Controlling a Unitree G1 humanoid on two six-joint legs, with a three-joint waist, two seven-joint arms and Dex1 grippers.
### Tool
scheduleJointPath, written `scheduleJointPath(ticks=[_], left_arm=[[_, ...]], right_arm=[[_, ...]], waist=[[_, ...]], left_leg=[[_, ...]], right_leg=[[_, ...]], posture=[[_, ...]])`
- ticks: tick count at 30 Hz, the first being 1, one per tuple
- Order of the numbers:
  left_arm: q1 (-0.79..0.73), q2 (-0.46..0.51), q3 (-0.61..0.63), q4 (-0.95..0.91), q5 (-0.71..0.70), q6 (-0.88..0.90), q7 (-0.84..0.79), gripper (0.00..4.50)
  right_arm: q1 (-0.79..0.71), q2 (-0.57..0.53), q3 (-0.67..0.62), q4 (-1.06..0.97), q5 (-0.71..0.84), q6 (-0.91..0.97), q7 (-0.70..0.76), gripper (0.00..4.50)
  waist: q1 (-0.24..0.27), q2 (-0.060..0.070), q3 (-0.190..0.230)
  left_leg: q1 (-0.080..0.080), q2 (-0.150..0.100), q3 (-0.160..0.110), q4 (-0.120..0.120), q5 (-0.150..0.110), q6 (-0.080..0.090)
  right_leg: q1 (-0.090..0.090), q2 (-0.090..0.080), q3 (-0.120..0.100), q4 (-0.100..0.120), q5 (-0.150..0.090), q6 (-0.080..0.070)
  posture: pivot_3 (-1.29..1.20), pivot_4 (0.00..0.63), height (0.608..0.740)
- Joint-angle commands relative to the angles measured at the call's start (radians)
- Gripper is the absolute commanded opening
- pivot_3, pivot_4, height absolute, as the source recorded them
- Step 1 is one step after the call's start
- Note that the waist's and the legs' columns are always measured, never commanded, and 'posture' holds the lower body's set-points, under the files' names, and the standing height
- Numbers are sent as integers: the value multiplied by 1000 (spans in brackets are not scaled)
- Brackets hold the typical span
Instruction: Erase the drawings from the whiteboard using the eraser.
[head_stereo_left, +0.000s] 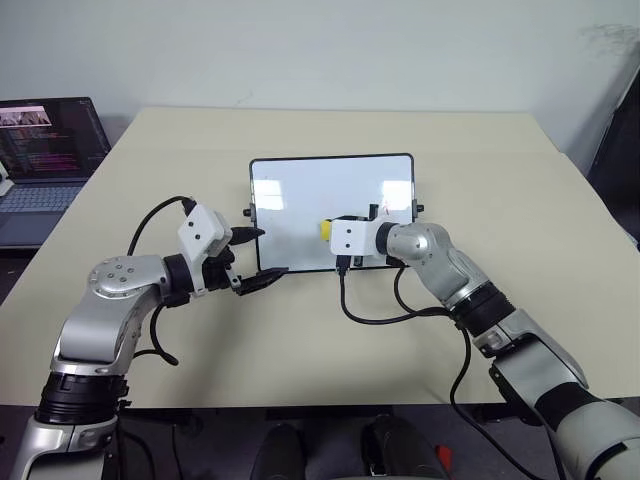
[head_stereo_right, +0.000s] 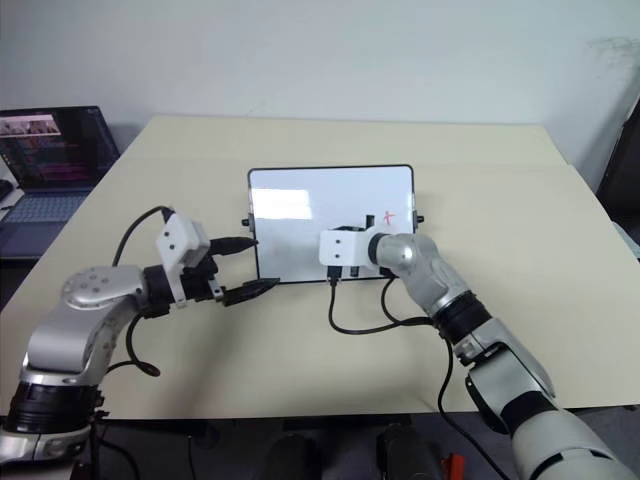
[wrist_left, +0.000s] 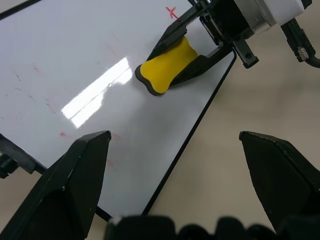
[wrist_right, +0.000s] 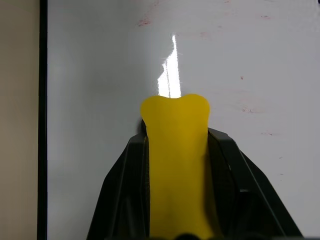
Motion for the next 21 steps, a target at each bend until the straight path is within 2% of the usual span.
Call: scheduleJointPath(ticks=[1, 6, 11, 15, 21], left_arm=[[13, 24, 47, -47, -15, -1, 11, 4500], [28, 28, 56, -71, -23, 9, 21, 4500], [47, 30, 67, -95, -27, 22, 26, 4500], [54, 31, 69, -102, -30, 24, 35, 4500], [61, 23, 66, -110, -31, 21, 50, 4500]], right_arm=[[-46, 21, -12, 57, -34, -31, -85, 1215], [-132, 96, -22, 164, -52, -108, -230, 1214], [-163, 123, -10, 242, -47, -117, -213, 1213], [-133, 103, 0, 236, -43, -108, -155, 1213], [-17, -10, -59, 56, -26, -60, -111, 1213]], waist=[[-4, 0, 0], [-6, 1, 1], [-4, 1, 1], [-1, 1, 1], [10, 1, 1]], left_leg=[[0, 0, 0, 0, 0, 0], [-2, 0, 0, -1, 0, 0], [-8, 1, 0, -2, -1, -1], [-10, 2, -1, -2, -2, -2], [-10, 1, -1, -1, -2, -2]], right_leg=[[0, 0, 0, 0, 0, 0], [-2, 0, 1, 0, 0, 0], [-5, -1, -1, -2, 2, -4], [-6, -2, -1, -4, 1, -4], [-5, -3, -3, -3, 1, -4]], posture=[[0, 150, 740], [0, 150, 740], [0, 150, 740], [0, 150, 740], [0, 150, 740]])
